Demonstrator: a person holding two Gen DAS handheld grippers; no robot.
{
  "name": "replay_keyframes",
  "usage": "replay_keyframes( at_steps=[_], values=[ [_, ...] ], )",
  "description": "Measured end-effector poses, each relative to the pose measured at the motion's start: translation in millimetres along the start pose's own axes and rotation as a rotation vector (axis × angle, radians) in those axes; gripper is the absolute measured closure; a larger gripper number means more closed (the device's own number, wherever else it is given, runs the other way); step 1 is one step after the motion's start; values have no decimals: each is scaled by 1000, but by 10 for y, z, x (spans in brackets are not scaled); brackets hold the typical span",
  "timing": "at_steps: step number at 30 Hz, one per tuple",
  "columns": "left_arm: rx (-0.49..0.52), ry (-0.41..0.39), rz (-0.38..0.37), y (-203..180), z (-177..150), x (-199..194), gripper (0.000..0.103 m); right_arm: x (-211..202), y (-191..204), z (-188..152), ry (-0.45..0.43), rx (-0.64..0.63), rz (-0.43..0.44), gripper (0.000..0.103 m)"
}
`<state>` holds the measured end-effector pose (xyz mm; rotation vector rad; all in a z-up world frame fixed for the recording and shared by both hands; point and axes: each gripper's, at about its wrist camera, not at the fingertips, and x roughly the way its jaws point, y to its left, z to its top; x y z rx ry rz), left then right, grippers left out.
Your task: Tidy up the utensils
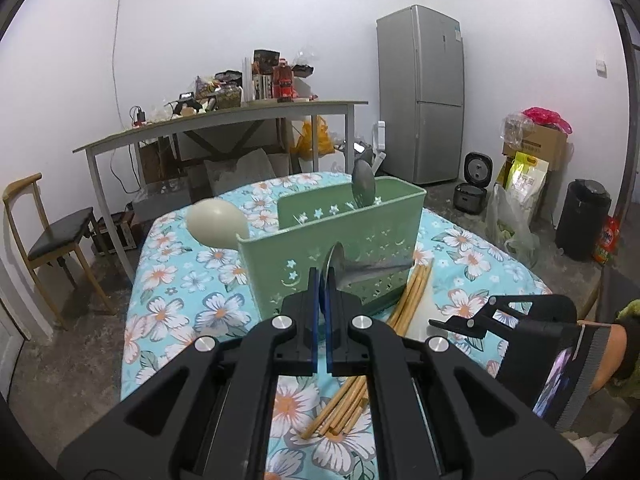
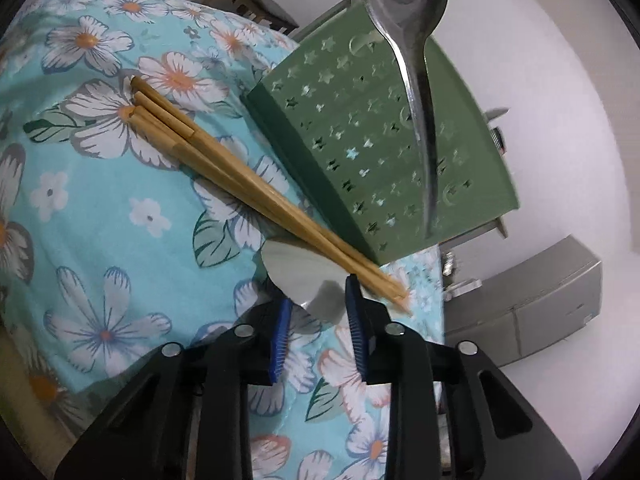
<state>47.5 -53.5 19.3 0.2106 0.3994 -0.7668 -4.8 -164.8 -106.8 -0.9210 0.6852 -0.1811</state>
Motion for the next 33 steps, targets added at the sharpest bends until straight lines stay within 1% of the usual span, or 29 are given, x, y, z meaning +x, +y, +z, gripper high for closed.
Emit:
replay_keyframes(
  at_steps=[3, 6, 10, 14, 18, 25, 33],
  values=[
    [-1, -20, 12, 44, 38, -84, 101, -111, -30, 13, -33, 3, -39, 88],
    [-10, -42, 23, 102, 100, -182, 101, -243, -149, 28, -59, 45, -60, 92],
    [-28, -80, 41, 200, 195, -321, 101, -431, -429, 46, -87, 158, -76, 96],
    [-55, -112, 63, 316, 300, -435, 101, -515, -718, 33, -100, 265, -74, 100],
    [-60, -143, 92, 414, 397, -525, 101, -562, -985, 20, -118, 372, -71, 101],
    [-4, -199, 182, 499, 608, -680, 101, -692, -1317, -34, -160, 524, -76, 101],
    [47, -247, 246, 531, 830, -816, 101, -865, -1683, -163, -216, 676, -62, 101]
  ],
)
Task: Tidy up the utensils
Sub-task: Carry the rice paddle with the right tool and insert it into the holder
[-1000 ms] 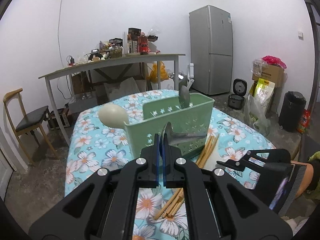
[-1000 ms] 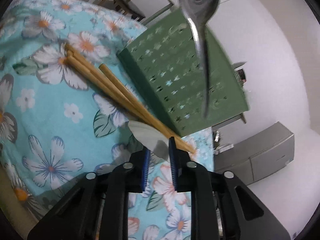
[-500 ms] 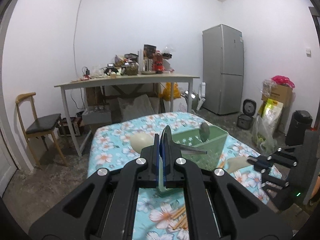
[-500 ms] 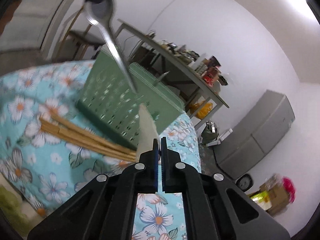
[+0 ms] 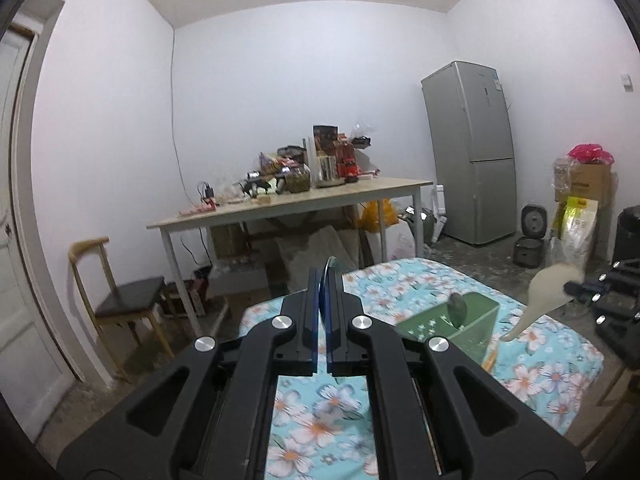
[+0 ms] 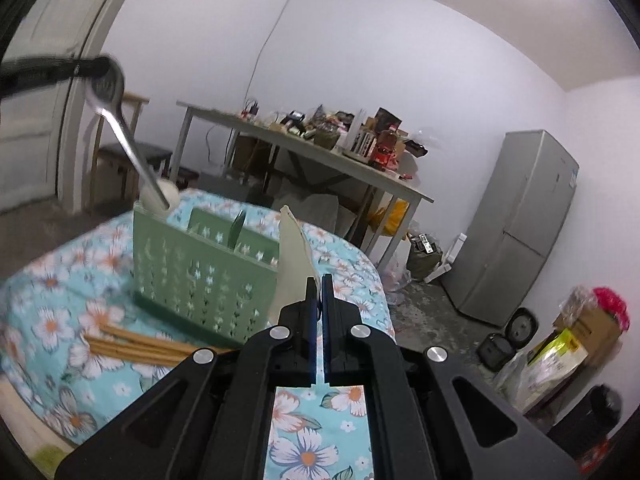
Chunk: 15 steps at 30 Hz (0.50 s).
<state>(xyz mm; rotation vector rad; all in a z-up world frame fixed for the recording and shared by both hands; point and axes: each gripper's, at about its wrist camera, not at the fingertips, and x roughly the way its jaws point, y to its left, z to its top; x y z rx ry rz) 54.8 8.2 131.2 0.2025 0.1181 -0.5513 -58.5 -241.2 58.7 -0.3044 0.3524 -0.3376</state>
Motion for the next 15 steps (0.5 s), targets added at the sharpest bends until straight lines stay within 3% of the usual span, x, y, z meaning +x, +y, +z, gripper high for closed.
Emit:
replay_keyframes(
  at_steps=[5, 15],
  values=[
    [48, -3, 22, -54, 98, 60, 101, -111, -183, 102, -41, 67, 5, 101],
    [127, 129, 19, -191, -93, 507, 101, -215, -576, 363, -137, 235, 56, 101]
  ],
)
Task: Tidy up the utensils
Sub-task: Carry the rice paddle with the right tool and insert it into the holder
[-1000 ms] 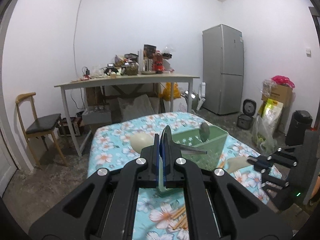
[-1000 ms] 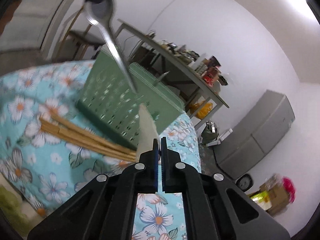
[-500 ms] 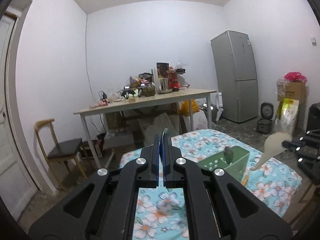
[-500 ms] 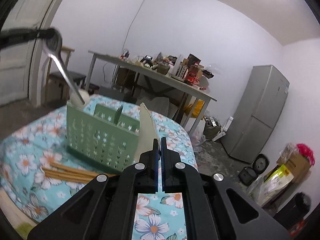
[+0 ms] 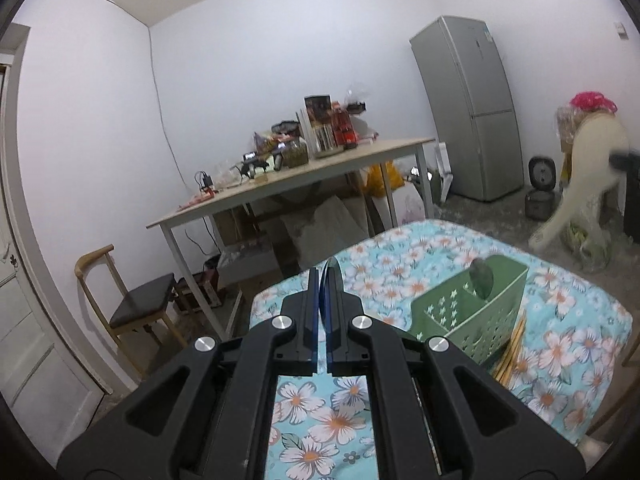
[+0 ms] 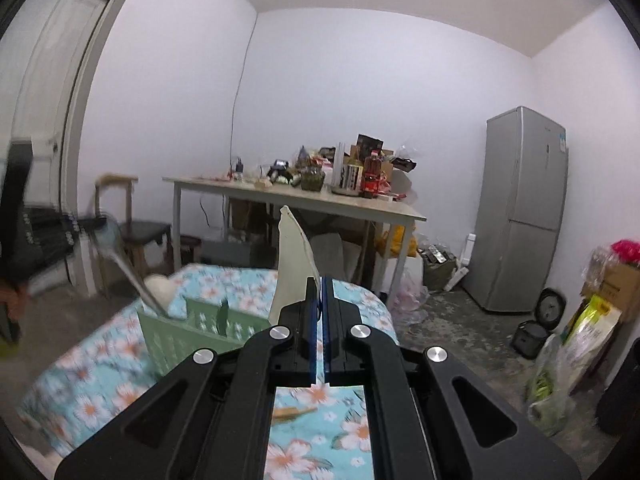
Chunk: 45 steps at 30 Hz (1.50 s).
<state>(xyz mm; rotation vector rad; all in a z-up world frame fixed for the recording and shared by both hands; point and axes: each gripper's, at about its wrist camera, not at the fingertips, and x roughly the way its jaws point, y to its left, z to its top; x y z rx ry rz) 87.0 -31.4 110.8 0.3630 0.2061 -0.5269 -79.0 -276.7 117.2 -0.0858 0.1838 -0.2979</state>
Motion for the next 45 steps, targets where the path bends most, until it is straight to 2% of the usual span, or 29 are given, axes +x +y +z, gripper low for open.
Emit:
replay_keyframes(
  at_steps=[6, 10, 13, 16, 18, 20, 29, 34, 36, 41, 45],
  values=[
    [35, 45, -4, -116, -90, 243, 101, 135, -21, 111, -6, 39, 52, 101],
    [20, 86, -35, -142, -164, 409, 101, 306, 8, 89, 27, 45, 80, 101],
    [-19, 99, -66, -118, -217, 487, 96, 445, 19, 48, 63, 53, 88, 101],
    [-53, 96, -84, -98, -253, 507, 74, 538, -10, 34, 89, 70, 103, 101],
    [-61, 87, -80, -94, -272, 500, 69, 594, -7, 23, 103, 68, 105, 101],
    [-69, 79, -81, -81, -290, 486, 59, 642, 11, 12, 116, 65, 107, 101],
    [-163, 61, -85, 39, -404, 369, 38, 919, 73, -111, 204, 69, 115, 100],
    [-192, 76, -87, 71, -504, 306, 34, 1096, 59, -230, 271, 98, 136, 96],
    [-208, 80, -90, 89, -551, 264, 33, 1085, 47, -240, 271, 109, 130, 83],
    [-252, 96, -105, 131, -638, 225, 32, 1002, -21, -202, 248, 137, 130, 76],
    [-278, 98, -114, 153, -688, 173, 32, 937, -57, -179, 241, 165, 129, 76]
  ],
)
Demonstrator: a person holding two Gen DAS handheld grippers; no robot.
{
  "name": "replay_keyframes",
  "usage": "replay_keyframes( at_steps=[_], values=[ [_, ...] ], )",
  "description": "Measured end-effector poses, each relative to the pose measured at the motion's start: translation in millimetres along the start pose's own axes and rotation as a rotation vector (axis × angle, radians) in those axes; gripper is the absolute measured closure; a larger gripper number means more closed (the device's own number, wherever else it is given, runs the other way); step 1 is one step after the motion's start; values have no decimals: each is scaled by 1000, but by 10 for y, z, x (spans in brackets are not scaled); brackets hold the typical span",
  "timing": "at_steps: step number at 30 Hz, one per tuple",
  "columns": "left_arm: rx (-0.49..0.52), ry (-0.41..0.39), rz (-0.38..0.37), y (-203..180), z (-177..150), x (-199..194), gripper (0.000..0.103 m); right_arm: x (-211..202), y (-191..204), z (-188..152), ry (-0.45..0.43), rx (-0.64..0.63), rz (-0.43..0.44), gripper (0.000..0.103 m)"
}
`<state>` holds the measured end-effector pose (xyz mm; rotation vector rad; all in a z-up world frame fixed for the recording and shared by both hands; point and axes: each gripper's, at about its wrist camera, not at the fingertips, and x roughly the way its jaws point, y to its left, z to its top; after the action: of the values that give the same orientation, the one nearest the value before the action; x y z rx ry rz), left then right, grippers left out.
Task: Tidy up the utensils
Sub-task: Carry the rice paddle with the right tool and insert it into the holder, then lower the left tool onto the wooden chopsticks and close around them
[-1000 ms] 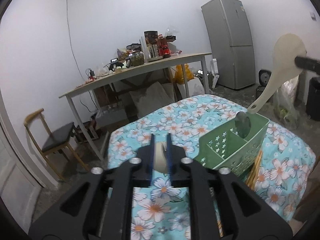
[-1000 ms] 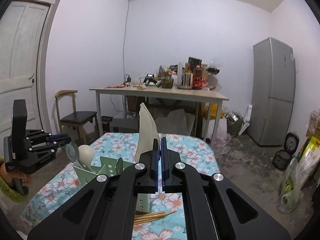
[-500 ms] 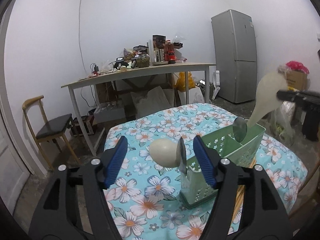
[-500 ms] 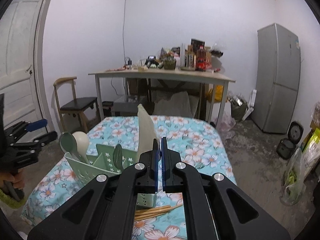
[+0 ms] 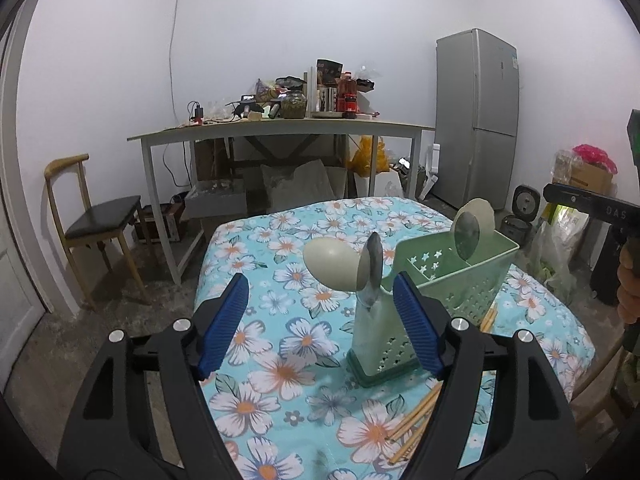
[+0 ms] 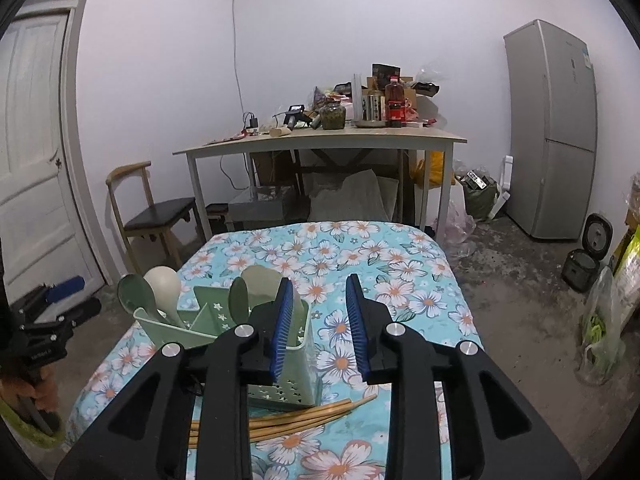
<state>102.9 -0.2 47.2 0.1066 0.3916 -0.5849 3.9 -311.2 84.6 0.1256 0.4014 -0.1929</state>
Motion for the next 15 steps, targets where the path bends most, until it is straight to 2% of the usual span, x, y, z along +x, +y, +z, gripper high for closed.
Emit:
replay_keyframes(
  at_steps=[8, 15],
  values=[
    [8, 7, -15, -46, -141, -124, 32, -60, -135, -168, 53, 97, 20, 75],
    [7, 60, -77, -108, -397, -140, 32, 107, -224, -632, 211, 228, 58, 75]
  ],
)
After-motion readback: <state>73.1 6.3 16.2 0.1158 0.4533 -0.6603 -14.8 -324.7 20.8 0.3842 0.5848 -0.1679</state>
